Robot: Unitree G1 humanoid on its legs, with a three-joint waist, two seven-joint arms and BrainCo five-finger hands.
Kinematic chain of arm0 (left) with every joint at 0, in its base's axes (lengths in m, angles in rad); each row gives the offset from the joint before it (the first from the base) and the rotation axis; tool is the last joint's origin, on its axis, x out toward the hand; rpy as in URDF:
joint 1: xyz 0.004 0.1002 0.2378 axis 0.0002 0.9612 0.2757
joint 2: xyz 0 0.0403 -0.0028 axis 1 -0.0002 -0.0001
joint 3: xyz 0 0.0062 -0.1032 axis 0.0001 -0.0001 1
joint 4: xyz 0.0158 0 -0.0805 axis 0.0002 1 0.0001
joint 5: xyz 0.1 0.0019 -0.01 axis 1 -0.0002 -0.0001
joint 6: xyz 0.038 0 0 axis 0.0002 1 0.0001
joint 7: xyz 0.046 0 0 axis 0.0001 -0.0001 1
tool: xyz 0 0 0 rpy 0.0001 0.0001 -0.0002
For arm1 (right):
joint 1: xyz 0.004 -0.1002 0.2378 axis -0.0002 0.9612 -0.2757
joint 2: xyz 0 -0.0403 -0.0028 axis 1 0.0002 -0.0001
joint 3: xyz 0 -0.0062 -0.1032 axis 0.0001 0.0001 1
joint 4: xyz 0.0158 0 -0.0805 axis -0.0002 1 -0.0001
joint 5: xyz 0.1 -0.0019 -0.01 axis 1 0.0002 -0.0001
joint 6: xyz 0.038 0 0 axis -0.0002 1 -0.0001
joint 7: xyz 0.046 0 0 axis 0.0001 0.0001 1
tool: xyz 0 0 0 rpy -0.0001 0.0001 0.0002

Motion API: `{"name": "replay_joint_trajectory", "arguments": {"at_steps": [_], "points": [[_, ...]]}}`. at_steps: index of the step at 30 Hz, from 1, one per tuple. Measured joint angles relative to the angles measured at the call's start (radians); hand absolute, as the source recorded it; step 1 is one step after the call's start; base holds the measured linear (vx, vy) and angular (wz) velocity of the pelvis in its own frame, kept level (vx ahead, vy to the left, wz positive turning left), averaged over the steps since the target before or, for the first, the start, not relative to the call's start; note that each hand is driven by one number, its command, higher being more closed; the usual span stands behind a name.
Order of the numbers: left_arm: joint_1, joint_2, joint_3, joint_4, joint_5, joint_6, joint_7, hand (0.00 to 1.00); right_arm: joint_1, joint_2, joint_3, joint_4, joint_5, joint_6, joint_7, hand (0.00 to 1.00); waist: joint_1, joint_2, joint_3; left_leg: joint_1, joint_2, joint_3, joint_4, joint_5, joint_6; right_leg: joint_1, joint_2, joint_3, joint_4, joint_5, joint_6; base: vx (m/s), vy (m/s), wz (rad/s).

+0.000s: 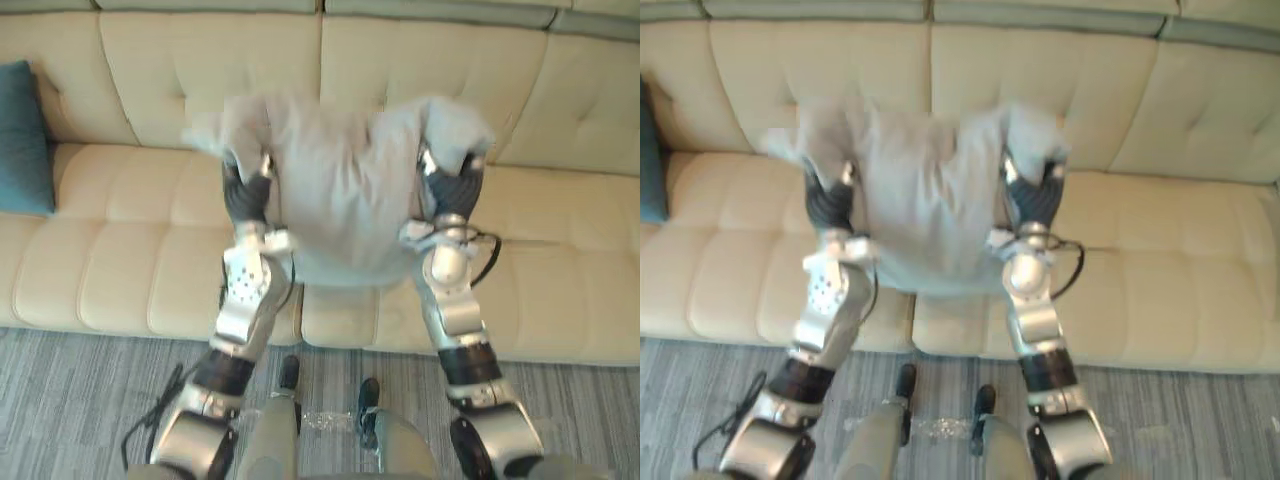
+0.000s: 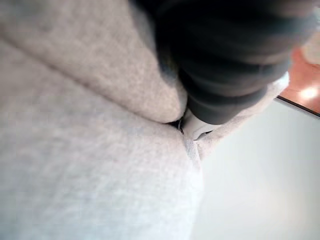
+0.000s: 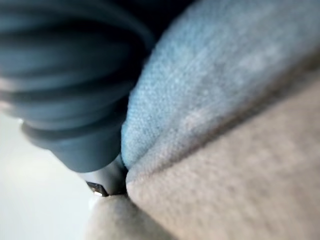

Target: Pick up cushions and gather them together orderly.

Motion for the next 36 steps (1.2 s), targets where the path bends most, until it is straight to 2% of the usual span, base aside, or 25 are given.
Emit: {"name": "replay_joint_trajectory", "arguments": {"at_steps": [5, 7, 12, 13, 14, 17, 19, 22, 26, 29, 34, 36], "points": [[-0.352, 0.106, 0.002, 0.225, -0.003, 0.000, 0.012, 1.00, -0.311, -0.074, -0.019, 0.188, -0.038, 0.016, -0.075, 1.00, -0.005, 0.006, 0.061, -0.071, 0.008, 0.003, -0.075, 0.074, -0.007, -0.110, 0.007, 0.004, -0.001, 0.031, -0.009, -0.06, -0.032, -0.05], [-0.479, 0.127, 0.028, 0.322, -0.015, 0.000, 0.011, 1.00, -0.444, -0.099, -0.035, 0.296, -0.038, 0.031, -0.090, 1.00, -0.018, 0.008, 0.112, -0.099, 0.011, -0.001, -0.082, 0.091, -0.009, -0.138, 0.010, 0.004, -0.006, 0.045, -0.011, -0.01, -0.032, -0.03], [-0.581, 0.128, 0.046, 0.475, -0.058, 0.002, 0.006, 1.00, -0.591, -0.139, -0.034, 0.445, -0.037, 0.062, -0.096, 1.00, -0.024, 0.008, 0.133, -0.182, 0.011, 0.004, -0.082, 0.092, -0.008, -0.223, 0.013, 0.019, -0.020, 0.059, -0.008, 0.03, -0.013, -0.10], [-0.596, 0.124, 0.053, 0.499, -0.074, 0.003, 0.001, 1.00, -0.617, -0.149, -0.032, 0.470, -0.037, 0.071, -0.095, 0.00, -0.025, 0.008, 0.137, -0.198, 0.012, 0.006, -0.082, 0.092, -0.008, -0.237, 0.015, 0.020, -0.027, 0.064, -0.007, 0.06, 0.001, -0.08], [-0.608, 0.117, 0.064, 0.534, -0.088, 0.003, -0.012, 0.00, -0.645, -0.156, -0.032, 0.505, -0.037, 0.079, -0.095, 0.00, -0.028, 0.007, 0.145, -0.212, 0.013, 0.009, -0.082, 0.092, -0.008, -0.248, 0.016, 0.021, -0.033, 0.067, -0.006, 0.08, -0.003, -0.07], [-0.621, 0.103, 0.086, 0.586, -0.120, 0.004, -0.016, 0.00, -0.692, -0.186, -0.029, 0.563, -0.037, 0.105, -0.094, 0.00, -0.028, 0.005, 0.167, -0.241, 0.016, 0.016, -0.081, 0.092, -0.008, -0.277, 0.017, 0.021, -0.035, 0.067, -0.006, 0.07, -0.012, -0.04], [-0.645, 0.098, 0.110, 0.590, -0.120, 0.000, -0.019, 0.00, -0.715, -0.218, -0.029, 0.581, -0.037, 0.106, -0.089, 0.00, -0.029, 0.000, 0.197, -0.248, 0.021, 0.021, -0.081, 0.092, -0.008, -0.283, 0.021, 0.019, -0.037, 0.067, -0.006, 0.10, -0.032, -0.02], [-0.678, 0.100, 0.121, 0.590, -0.119, -0.017, -0.024, 0.00, -0.732, -0.261, -0.026, 0.581, -0.034, 0.105, -0.080, 0.00, -0.028, -0.001, 0.198, -0.271, 0.028, 0.026, -0.080, 0.092, -0.008, -0.305, 0.025, 0.013, -0.037, 0.067, -0.006, 0.07, -0.027, -0.02], [-0.669, 0.106, 0.167, 0.593, -0.116, -0.017, -0.032, 0.00, -0.729, -0.287, -0.016, 0.581, 0.004, 0.105, -0.071, 0.00, -0.028, -0.001, 0.199, -0.264, 0.034, 0.036, -0.077, 0.092, -0.008, -0.303, 0.026, 0.008, -0.027, 0.067, -0.006, 0.09, -0.029, -0.04], [-0.571, 0.132, 0.215, 0.579, -0.115, -0.017, -0.059, 0.00, -0.653, -0.311, -0.050, 0.549, 0.081, 0.097, -0.043, 0.00, -0.027, -0.005, 0.201, -0.216, 0.043, 0.055, -0.078, 0.091, -0.007, -0.262, 0.031, 0.004, -0.018, 0.067, -0.006, 0.09, -0.041, -0.02], [-0.351, 0.207, 0.364, 0.544, -0.120, -0.015, -0.107, 0.00, -0.411, -0.424, -0.184, 0.445, 0.191, 0.063, 0.025, 0.00, -0.025, -0.006, 0.201, -0.126, 0.053, 0.065, -0.080, 0.091, -0.008, -0.186, 0.037, 0.003, 0.011, 0.065, -0.004, 0.08, -0.047, 0.01], [-0.261, 0.219, 0.405, 0.500, -0.123, -0.012, -0.124, 0.00, -0.318, -0.440, -0.232, 0.412, 0.224, 0.057, 0.049, 0.00, -0.025, -0.006, 0.201, -0.090, 0.056, 0.070, -0.080, 0.091, -0.008, -0.156, 0.038, 0.003, 0.029, 0.064, -0.003, 0.04, -0.036, 0.04]]}}
